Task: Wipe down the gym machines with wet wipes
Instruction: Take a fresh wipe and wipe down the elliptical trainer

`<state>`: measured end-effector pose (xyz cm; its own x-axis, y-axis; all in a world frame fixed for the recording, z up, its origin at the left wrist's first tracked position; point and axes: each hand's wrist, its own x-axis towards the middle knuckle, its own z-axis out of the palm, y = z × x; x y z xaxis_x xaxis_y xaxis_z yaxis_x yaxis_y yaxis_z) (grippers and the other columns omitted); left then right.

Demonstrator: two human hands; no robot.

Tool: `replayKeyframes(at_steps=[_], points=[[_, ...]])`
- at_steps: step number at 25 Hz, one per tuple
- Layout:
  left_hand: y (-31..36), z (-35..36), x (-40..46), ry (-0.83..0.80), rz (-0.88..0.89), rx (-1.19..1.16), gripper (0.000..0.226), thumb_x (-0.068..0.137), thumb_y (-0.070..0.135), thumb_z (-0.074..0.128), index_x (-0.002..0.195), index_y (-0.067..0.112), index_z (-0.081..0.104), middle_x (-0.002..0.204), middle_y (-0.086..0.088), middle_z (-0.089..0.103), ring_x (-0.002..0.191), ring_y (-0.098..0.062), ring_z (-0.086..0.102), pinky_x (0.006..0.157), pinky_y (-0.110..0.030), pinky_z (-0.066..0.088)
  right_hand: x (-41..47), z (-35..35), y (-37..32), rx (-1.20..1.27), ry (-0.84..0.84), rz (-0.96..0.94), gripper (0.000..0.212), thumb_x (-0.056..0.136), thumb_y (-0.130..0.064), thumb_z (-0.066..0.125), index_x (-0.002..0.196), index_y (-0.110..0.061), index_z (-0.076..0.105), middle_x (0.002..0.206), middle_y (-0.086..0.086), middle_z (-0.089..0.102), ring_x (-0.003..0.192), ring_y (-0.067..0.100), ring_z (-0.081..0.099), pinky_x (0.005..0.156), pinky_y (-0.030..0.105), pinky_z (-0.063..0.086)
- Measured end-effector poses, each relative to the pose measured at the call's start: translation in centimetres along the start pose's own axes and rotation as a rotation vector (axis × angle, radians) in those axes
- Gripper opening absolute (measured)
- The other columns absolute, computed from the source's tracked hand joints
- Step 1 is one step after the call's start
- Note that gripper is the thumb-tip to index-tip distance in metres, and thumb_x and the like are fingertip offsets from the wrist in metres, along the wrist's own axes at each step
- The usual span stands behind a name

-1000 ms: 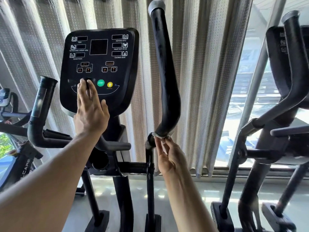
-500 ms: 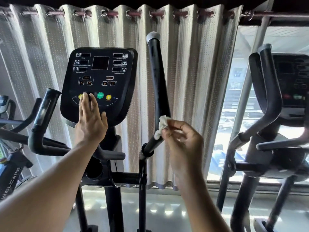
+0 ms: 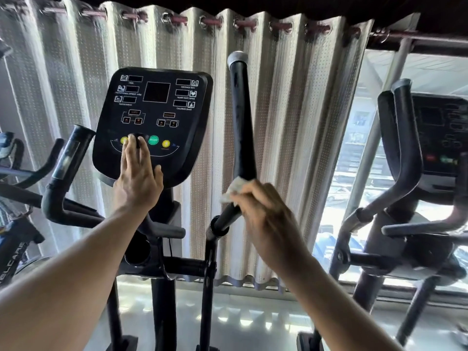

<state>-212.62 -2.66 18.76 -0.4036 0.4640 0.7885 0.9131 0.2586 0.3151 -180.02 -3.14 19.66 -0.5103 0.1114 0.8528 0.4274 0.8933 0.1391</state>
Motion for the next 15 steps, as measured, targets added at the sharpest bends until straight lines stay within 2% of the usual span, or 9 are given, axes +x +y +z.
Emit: replayKeyframes(at_steps=[2, 5, 8, 11, 13, 15], points=[[0.0, -0.1, 0.0, 0.008, 0.008, -0.001, 0.075, 0.104, 0.026, 0.05, 0.164, 0.007, 0.008, 0.171, -0.017, 0.005, 0.158, -0.037, 0.009, 0.106, -0.061, 0.048, -3.4, 2.7, 0.1, 0.034, -0.135, 0.116, 0.031, 0.094, 0.002, 0.067, 0.117, -0.018, 0.07, 0.114, -0.007, 0.057, 0.095, 0.01, 0.055, 0.074, 0.026, 0.06], [0.1, -0.3, -0.2, -0.011, -0.001, -0.012, 0.074, 0.104, 0.024, 0.05, 0.164, 0.007, 0.009, 0.17, -0.017, 0.007, 0.157, -0.037, 0.011, 0.102, -0.06, 0.052, -7.8, 5.5, 1.5, 0.286, -0.201, 0.504, 0.017, 0.094, -0.004, 0.069, 0.106, -0.014, 0.074, 0.106, -0.008, 0.064, 0.093, 0.006, 0.065, 0.083, 0.033, 0.06], [0.3, -0.2, -0.2, 0.007, 0.003, -0.001, 0.075, 0.104, 0.024, 0.052, 0.164, 0.005, 0.01, 0.169, -0.02, 0.009, 0.156, -0.039, 0.013, 0.108, -0.058, 0.047, -9.2, 5.7, 1.3, 0.483, -0.133, 0.693, 0.013, 0.092, -0.012, 0.074, 0.104, -0.019, 0.075, 0.099, -0.012, 0.07, 0.089, 0.001, 0.069, 0.083, 0.029, 0.059], [0.0, -0.1, -0.1, 0.008, 0.017, 0.009, 0.074, 0.104, 0.021, 0.05, 0.163, 0.005, 0.009, 0.169, -0.02, 0.008, 0.156, -0.039, 0.013, 0.115, -0.057, 0.041, -8.6, 5.0, 0.9, 0.729, -0.045, 0.942, 0.012, 0.094, -0.015, 0.071, 0.1, -0.026, 0.075, 0.09, -0.008, 0.078, 0.088, 0.009, 0.074, 0.076, 0.03, 0.062], [-0.2, 0.1, 0.1, 0.024, 0.022, -0.01, 0.069, 0.105, 0.012, 0.046, 0.163, 0.004, 0.011, 0.169, -0.022, 0.008, 0.156, -0.039, 0.014, 0.119, -0.056, 0.036, -7.5, 4.7, 1.6, 0.938, 0.025, 1.103, 0.011, 0.097, -0.011, 0.067, 0.1, -0.02, 0.073, 0.089, 0.001, 0.079, 0.087, 0.022, 0.077, 0.08, 0.04, 0.063], [-0.2, 0.3, 0.0, 0.037, 0.026, -0.009, 0.065, 0.105, 0.006, 0.041, 0.163, 0.003, 0.012, 0.168, -0.022, 0.008, 0.157, -0.039, 0.013, 0.122, -0.054, 0.033, -6.6, 4.3, 2.5, 1.044, 0.096, 1.103, 0.013, 0.099, -0.01, 0.064, 0.108, -0.016, 0.07, 0.095, 0.005, 0.078, 0.09, 0.027, 0.076, 0.091, 0.054, 0.059]])
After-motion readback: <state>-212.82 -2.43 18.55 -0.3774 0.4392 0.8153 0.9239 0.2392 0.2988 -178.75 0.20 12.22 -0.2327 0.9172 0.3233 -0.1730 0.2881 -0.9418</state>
